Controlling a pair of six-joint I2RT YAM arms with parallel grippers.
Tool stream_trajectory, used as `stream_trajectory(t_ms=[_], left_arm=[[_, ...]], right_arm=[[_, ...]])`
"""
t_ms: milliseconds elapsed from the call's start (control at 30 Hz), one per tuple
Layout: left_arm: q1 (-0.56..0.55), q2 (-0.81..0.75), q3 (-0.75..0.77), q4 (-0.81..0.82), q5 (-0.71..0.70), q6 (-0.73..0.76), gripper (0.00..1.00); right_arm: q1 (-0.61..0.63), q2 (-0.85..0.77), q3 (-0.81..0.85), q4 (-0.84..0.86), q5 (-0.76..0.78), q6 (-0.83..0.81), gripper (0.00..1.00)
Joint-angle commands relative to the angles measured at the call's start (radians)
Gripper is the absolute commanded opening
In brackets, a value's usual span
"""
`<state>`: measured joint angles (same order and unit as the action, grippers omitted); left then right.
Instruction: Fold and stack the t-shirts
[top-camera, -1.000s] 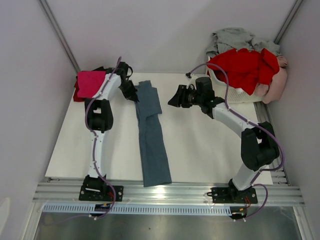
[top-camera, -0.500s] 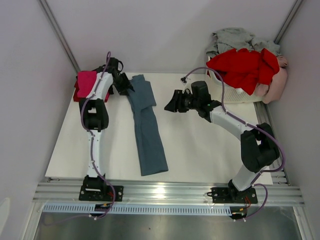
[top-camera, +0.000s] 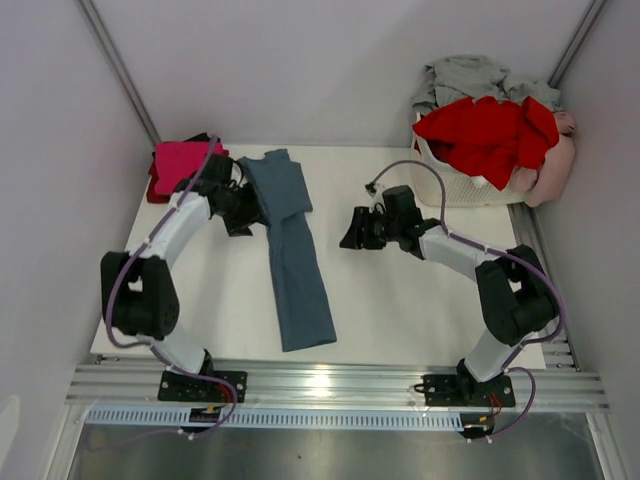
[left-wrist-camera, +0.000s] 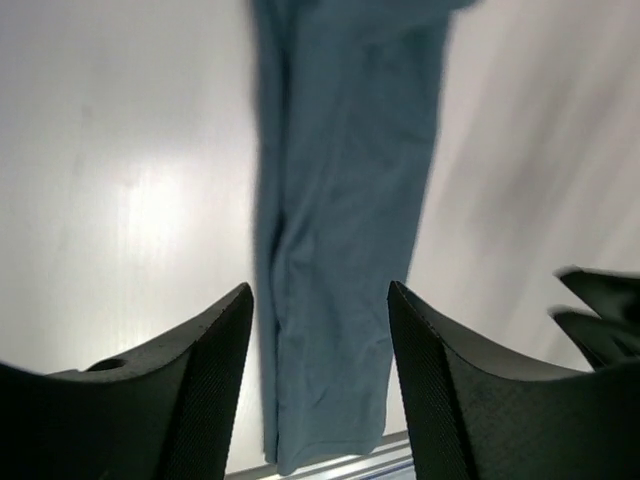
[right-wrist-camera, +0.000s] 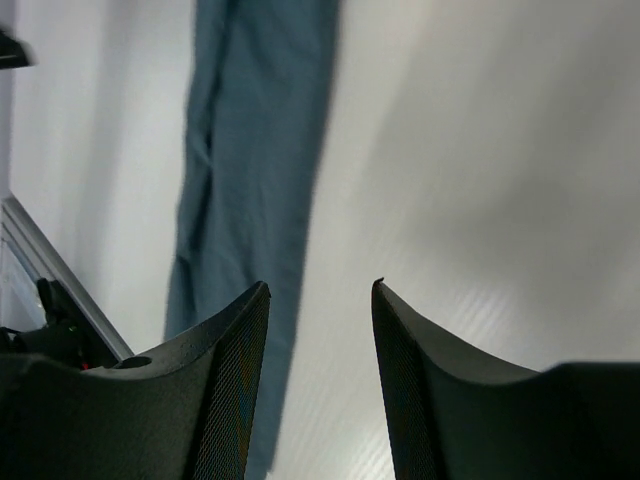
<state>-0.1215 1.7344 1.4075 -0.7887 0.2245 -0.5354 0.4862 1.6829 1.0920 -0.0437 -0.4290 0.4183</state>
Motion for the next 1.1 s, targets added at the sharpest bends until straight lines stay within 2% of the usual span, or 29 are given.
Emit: stream_trajectory(t_ms=[0, 67, 100, 233, 333, 500, 667, 1067], left_arm=[[-0.059, -0.166, -0.228, 0.134, 0.024, -0.047, 0.6], [-0.078, -0.246, -0.303, 0.158, 0.041, -0.079, 0.58], [-0.084, -0.274, -0.428, 0.176, 0.048, -0.09, 0.57], [-0.113, -0.448, -0.652, 0.284, 0.088, -0.158, 0.56], [-0.142, -0.521, -0.741, 0.298, 0.105, -0.187, 0.55], [-0.179, -0.653, -0.85, 0.289, 0.102, -0.224, 0.54], [-0.217, -0.785, -0.946, 0.368, 0.15, -0.278, 0.53], [-0.302, -0.826, -1.13, 0.491, 0.191, -0.371, 0.52]], right_arm=[[-0.008, -0.038, -0.095, 0.013, 0.007, 0.017, 0.5], [-0.011, -0.051, -0.151, 0.072, -0.008, 0.037, 0.5], [-0.02, -0.063, -0.212, 0.094, -0.031, 0.049, 0.49], [-0.024, -0.089, -0.318, 0.179, -0.074, 0.082, 0.49], [-0.024, -0.113, -0.363, 0.199, -0.099, 0.088, 0.49], [-0.021, -0.164, -0.431, 0.202, -0.117, 0.097, 0.49], [0.006, -0.204, -0.53, 0.248, -0.128, 0.146, 0.5], [0.086, -0.292, -0.716, 0.488, -0.183, 0.298, 0.5]])
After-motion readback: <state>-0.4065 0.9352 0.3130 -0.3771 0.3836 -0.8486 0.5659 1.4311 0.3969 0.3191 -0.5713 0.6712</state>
